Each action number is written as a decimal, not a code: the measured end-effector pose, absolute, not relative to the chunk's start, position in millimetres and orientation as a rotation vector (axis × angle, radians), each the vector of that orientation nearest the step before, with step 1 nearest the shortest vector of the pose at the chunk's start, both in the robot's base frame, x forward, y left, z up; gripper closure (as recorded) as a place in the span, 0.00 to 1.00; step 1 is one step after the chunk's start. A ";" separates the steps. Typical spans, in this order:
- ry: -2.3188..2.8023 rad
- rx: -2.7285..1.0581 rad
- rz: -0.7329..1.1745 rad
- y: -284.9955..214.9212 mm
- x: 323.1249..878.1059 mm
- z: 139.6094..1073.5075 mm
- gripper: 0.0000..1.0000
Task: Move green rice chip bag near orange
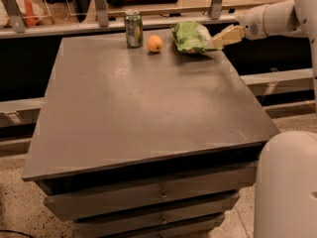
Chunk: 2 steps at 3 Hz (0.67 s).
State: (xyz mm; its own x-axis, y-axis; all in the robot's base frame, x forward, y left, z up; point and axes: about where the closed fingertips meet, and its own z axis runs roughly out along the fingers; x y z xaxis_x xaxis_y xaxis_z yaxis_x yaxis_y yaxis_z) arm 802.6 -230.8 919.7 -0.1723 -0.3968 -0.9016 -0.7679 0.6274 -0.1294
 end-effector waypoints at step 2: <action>1.892 -0.914 0.347 -250.8 804.7 914.4 0.00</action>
Offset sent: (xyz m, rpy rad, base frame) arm 0.0015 -0.0161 -0.0031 -0.0616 0.0382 -0.0660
